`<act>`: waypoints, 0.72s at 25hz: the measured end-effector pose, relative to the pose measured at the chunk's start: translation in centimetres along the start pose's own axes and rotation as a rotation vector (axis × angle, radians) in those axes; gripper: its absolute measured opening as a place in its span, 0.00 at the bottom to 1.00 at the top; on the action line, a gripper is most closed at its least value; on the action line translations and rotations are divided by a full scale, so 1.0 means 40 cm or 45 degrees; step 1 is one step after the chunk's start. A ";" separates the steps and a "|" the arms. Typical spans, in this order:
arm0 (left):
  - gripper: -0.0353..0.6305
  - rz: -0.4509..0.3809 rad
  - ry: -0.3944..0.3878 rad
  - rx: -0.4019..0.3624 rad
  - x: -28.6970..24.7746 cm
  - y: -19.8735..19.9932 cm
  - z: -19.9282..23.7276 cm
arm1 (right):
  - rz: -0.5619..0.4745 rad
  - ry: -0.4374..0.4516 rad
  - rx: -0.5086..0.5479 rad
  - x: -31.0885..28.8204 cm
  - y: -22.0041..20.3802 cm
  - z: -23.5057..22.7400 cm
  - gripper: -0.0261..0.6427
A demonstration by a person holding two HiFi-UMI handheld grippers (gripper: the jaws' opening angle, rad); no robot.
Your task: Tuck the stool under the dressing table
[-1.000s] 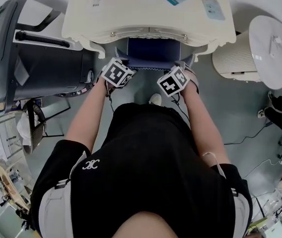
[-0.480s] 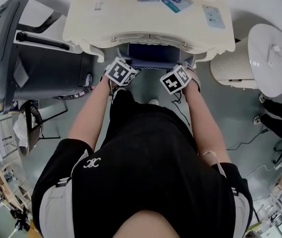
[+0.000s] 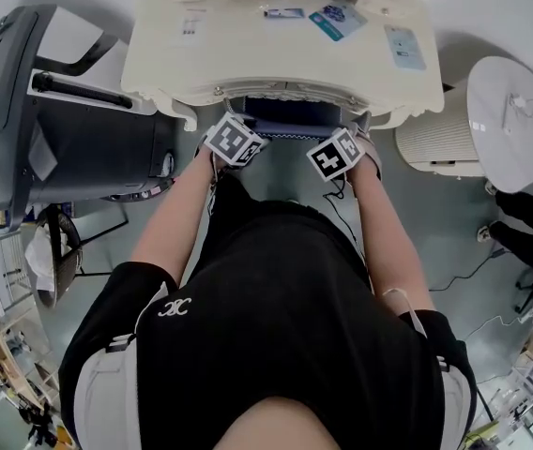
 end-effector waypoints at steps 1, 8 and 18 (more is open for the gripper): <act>0.41 -0.006 -0.003 -0.003 0.000 0.002 0.001 | 0.006 0.000 -0.004 0.000 0.000 -0.002 0.37; 0.41 -0.023 -0.009 0.007 0.000 0.005 0.005 | 0.029 -0.032 -0.028 -0.003 0.003 -0.006 0.38; 0.43 -0.058 0.067 0.038 -0.003 0.020 0.055 | -0.019 -0.076 -0.036 -0.020 0.041 -0.022 0.38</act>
Point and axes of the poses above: the fingertips, and each gripper's own axes: x backward along the fingers, z to its left, y out of its top, the point moved 1 cm from there along x, backward along the fingers, and after that the axes turned 3 degrees about z, right-handed, at the moved point
